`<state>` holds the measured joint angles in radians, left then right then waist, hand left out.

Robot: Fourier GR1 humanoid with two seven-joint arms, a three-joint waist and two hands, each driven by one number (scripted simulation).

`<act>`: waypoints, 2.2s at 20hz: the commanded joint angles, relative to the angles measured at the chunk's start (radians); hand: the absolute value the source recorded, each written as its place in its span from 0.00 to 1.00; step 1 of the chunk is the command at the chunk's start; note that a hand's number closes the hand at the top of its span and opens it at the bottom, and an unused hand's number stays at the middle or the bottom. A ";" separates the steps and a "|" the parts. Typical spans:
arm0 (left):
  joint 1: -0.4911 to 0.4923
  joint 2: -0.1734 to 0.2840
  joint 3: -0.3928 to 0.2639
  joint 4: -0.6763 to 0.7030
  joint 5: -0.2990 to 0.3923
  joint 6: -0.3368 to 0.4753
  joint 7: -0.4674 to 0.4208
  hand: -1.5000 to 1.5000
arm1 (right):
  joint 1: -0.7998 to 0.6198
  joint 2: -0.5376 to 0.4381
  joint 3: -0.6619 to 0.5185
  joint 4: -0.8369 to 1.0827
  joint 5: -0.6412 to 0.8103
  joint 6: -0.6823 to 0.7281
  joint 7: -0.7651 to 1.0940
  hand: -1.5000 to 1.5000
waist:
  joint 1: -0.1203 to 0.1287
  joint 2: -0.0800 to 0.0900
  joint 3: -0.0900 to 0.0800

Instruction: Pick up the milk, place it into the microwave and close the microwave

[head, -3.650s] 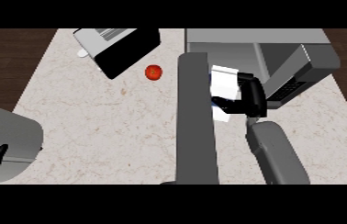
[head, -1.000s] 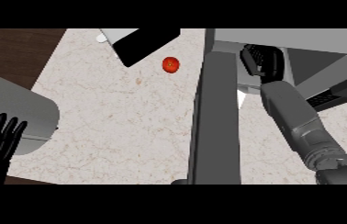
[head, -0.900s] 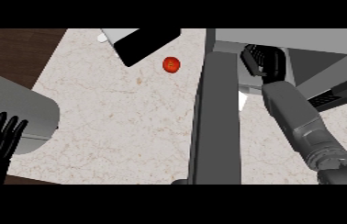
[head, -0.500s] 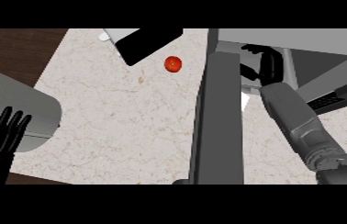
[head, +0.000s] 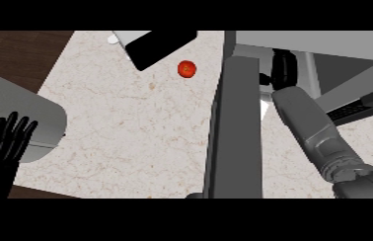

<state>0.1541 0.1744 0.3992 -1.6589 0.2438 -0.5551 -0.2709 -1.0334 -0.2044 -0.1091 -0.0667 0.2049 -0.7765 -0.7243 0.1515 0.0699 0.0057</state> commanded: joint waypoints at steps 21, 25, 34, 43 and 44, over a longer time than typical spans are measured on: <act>0.035 -0.026 0.003 0.004 -0.032 0.000 -0.074 0.00 | 0.044 0.026 -0.029 -0.017 -0.016 0.098 -0.055 0.00 | -0.042 -0.027 -0.001; 0.062 -0.053 -0.018 0.026 -0.073 0.001 -0.111 0.00 | 0.076 0.012 -0.044 -0.027 -0.031 0.180 -0.099 0.00 | -0.060 -0.031 -0.002; 0.110 -0.061 -0.026 -0.047 -0.062 -0.004 -0.073 0.00 | 0.147 0.036 -0.096 -0.064 -0.090 0.404 -0.214 0.00 | -0.101 -0.051 -0.003; 0.169 -0.087 -0.113 -0.117 -0.044 -0.089 -0.047 0.00 | 0.280 0.069 -0.125 -0.091 -0.138 0.620 -0.305 0.00 | -0.130 -0.062 -0.004; 0.199 -0.098 -0.144 -0.129 -0.081 -0.108 -0.074 0.00 | 0.284 0.089 -0.116 -0.092 -0.134 0.648 -0.304 0.00 | -0.131 -0.064 -0.004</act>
<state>0.3233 0.0885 0.2999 -1.7583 0.1732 -0.6244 -0.3420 -0.8049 -0.1250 -0.2226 -0.1490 0.0836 -0.2552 -0.9691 0.0315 0.0104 0.0021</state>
